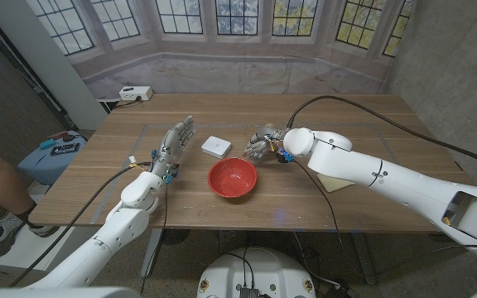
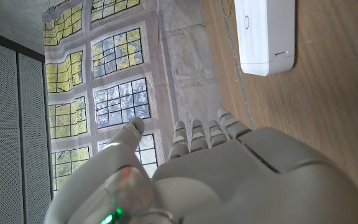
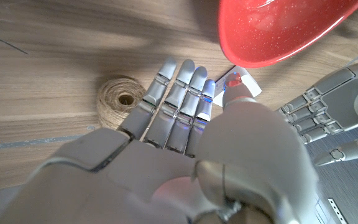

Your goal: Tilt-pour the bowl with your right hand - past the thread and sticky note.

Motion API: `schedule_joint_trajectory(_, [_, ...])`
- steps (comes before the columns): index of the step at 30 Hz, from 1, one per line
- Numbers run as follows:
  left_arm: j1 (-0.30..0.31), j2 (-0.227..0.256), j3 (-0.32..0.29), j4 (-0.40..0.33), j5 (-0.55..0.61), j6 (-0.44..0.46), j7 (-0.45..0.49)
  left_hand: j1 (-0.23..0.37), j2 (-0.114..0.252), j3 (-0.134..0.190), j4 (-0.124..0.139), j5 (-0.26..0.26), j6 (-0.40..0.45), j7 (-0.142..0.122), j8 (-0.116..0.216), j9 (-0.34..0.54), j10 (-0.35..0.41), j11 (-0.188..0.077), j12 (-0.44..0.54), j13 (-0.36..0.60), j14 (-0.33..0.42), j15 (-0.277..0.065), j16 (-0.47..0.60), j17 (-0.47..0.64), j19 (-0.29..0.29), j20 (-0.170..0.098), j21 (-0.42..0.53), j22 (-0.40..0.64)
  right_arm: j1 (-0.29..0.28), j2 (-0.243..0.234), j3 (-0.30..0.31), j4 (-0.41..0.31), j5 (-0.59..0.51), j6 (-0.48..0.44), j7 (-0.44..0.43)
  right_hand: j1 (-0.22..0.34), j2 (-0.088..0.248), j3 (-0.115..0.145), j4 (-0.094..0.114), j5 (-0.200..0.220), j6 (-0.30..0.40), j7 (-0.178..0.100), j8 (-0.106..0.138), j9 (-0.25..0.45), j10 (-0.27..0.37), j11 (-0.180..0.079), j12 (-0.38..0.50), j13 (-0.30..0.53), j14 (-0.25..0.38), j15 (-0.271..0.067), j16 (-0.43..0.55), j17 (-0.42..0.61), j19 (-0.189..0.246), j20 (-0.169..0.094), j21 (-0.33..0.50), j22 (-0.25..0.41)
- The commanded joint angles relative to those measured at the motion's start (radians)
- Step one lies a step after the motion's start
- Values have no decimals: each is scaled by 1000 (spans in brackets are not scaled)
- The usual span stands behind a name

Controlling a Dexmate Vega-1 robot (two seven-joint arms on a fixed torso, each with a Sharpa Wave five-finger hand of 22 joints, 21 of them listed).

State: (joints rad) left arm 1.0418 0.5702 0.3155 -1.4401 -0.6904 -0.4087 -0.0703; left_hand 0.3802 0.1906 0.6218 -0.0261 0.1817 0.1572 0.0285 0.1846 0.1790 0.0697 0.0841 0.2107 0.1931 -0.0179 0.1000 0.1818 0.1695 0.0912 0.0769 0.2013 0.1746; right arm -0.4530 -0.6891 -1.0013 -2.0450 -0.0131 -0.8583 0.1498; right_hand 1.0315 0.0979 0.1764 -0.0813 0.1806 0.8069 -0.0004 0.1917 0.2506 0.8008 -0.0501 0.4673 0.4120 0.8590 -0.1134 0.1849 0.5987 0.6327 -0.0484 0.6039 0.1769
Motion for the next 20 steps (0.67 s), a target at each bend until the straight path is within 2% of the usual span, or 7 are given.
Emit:
schedule_joint_trajectory(1, [-33, -4, 12, 5, 9, 22, 0, 13, -3, 3, 0, 4, 8, 2, 0, 2, 5, 6, 0, 1, 3, 2, 0, 2, 5, 2, -2, 2, -45, -6, 81, 10, 46, 56, -34, -35, 23, 5, 23, 2, -4, -2, 4, 1, -8, 3, -8, -6, -12, -32, 0, -9, -6, -2, -5, 1])
schedule_joint_trajectory(3, [-34, -3, 12, 2, 9, 25, 2, 13, -2, 3, 0, 4, 8, 1, 0, 2, 5, 6, 0, 1, 3, 1, 0, 3, 5, 2, -2, 2, -49, -7, 87, 10, 50, 64, -36, -46, 31, 6, 29, 0, -4, -2, 4, 0, -12, 7, -12, -9, -13, -32, 1, -16, -7, -2, -6, 1])
schedule_joint_trajectory(4, [-34, -2, 12, 0, 10, 26, 4, 14, -2, 3, 0, 4, 8, 1, 0, 2, 5, 6, 0, 1, 2, 1, 0, 3, 5, 2, -2, 2, -54, -7, 93, 11, 54, 68, -40, -53, 35, 7, 32, 0, -4, -3, 5, 0, -22, 17, -19, -11, -14, -32, 1, -21, -6, -3, -7, 1])
schedule_joint_trajectory(8, [-33, -1, 10, -6, 8, 32, 10, 14, -2, 3, 0, 4, 8, 1, 0, 2, 5, 4, 1, 1, 3, 2, 0, 3, 5, 2, -2, 2, -63, -5, 106, 13, 65, 78, -47, -63, 39, 10, 34, -1, -2, -3, 8, -3, -50, 25, -38, -18, -25, -23, -2, -38, -7, -3, -10, 1])
schedule_joint_trajectory(13, [-32, 1, 11, -12, 2, 44, 11, 14, -2, 3, 0, 4, 8, 2, 0, 2, 4, 4, 0, 1, 3, 1, 0, 3, 5, 1, -2, 2, -79, 1, 135, 16, 90, 91, -64, -71, 35, 17, 25, -1, -16, -9, 7, -8, -80, 25, -71, -33, -78, -10, -13, -77, -20, -3, -22, 0])
schedule_joint_trajectory(15, [-34, 0, 13, -13, 3, 47, 11, 14, -2, 2, 1, 4, 9, 3, 0, 2, 5, 3, 0, 1, 3, 2, 0, 3, 5, 1, -2, 2, -85, 1, 145, 16, 97, 100, -73, -73, 35, 20, 23, -1, -24, -8, 5, -10, -85, 28, -78, -37, -87, 1, -13, -87, -23, -1, -24, 0])
schedule_joint_trajectory(20, [-47, -3, 18, -5, 1, 55, 4, 14, -2, 2, 1, 4, 8, 2, 0, 2, 4, 3, 0, 1, 3, 1, 0, 3, 5, 1, -2, 2, -100, 4, 170, 19, 121, 113, -88, -76, 33, 23, 18, -1, -40, -8, 2, -13, -99, 29, -94, -45, -101, 3, -12, -105, -26, 0, -28, 0])
